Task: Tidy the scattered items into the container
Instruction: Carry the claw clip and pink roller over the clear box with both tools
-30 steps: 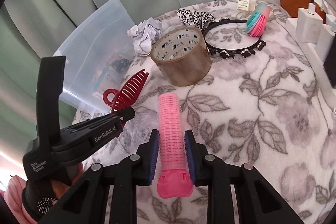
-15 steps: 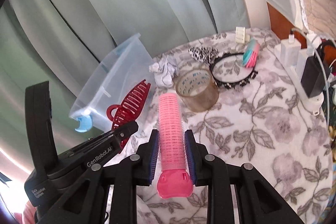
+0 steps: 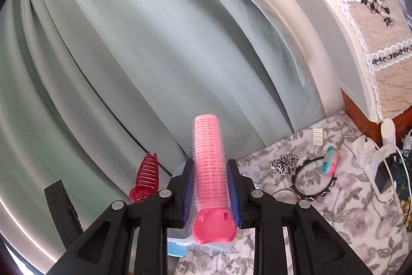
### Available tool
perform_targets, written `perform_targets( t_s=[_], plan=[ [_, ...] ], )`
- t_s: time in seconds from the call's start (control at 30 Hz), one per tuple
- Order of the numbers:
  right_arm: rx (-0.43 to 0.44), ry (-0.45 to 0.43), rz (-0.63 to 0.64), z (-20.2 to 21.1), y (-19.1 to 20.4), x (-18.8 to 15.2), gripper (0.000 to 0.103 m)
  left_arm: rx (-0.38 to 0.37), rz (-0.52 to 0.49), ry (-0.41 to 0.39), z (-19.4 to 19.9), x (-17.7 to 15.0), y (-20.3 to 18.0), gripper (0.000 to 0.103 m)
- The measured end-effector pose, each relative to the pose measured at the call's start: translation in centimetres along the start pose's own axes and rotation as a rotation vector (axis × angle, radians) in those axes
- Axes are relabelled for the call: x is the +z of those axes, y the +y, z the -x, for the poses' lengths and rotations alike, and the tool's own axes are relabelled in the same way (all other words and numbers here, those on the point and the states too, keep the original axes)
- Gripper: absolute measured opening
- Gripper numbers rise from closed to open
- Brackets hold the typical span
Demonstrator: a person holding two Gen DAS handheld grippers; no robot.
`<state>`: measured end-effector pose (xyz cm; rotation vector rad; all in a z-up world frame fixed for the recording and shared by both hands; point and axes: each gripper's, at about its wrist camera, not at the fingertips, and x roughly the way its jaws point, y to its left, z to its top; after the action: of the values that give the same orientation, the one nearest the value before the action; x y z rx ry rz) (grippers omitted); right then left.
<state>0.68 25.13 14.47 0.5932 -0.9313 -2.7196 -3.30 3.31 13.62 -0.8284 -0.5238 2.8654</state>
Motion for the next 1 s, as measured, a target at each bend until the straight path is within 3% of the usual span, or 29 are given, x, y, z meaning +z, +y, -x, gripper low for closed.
perform_targets(
  t_s=[0.2,0.6,1.0],
  plan=[
    [0.005,-0.032,0.024,0.3,2.3,-1.1,0.027,0.051,-0.024,-0.081,2.5,0.0,1.0,0.011],
    [-0.045,0.029,0.144,-1.5,5.0,-5.0,0.027,0.073,-0.020,-0.051,1.8,-1.9,4.6,0.011],
    [-0.042,0.142,0.246,-7.5,7.7,-8.5,0.027,0.067,0.088,-0.008,-1.5,-1.4,10.6,0.011]
  ],
)
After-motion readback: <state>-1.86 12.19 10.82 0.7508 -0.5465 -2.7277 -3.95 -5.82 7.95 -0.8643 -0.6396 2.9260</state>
